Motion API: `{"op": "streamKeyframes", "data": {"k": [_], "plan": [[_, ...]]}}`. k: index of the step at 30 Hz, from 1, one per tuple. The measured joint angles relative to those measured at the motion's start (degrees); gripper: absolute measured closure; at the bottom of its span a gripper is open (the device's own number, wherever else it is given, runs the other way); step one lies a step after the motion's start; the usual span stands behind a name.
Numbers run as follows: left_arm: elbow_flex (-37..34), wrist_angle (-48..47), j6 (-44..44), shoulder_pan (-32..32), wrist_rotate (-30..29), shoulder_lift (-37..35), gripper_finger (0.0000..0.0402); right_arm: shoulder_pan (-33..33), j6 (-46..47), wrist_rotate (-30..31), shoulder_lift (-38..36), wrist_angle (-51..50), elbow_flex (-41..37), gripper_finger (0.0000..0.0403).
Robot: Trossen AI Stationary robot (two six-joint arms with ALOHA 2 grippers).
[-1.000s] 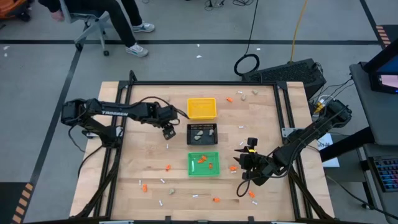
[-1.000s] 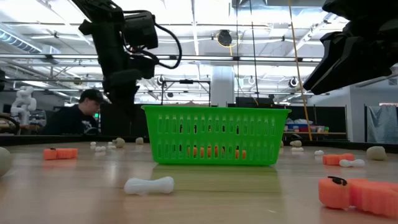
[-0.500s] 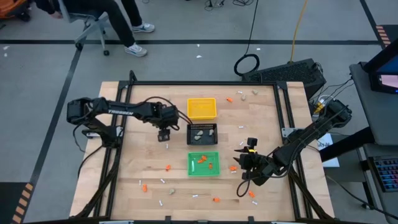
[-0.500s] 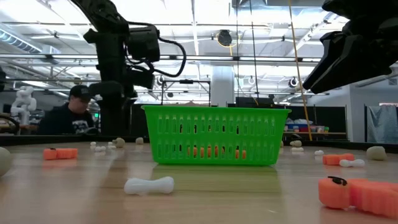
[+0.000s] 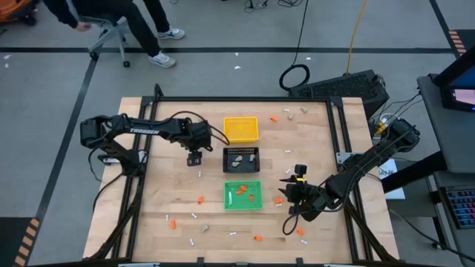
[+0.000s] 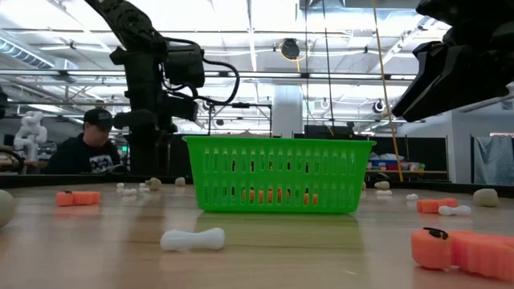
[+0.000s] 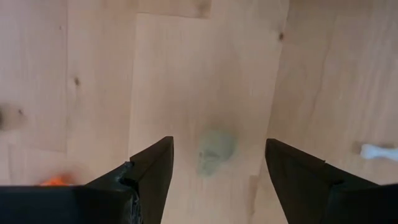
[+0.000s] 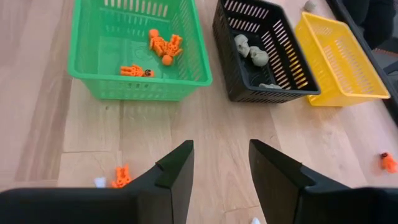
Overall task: Sort Halloween decoration
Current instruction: Put the gray skull toy into the black basket
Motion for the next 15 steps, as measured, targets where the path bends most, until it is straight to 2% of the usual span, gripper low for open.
{"op": "streamKeyframes", "data": {"k": [15], "plan": [[-6.3, 7.8, -2.2, -0.8, -1.6, 0.0, 0.0153, 0.0, -0.1, 0.0, 0.0, 0.0, 0.0, 0.0264]]}}
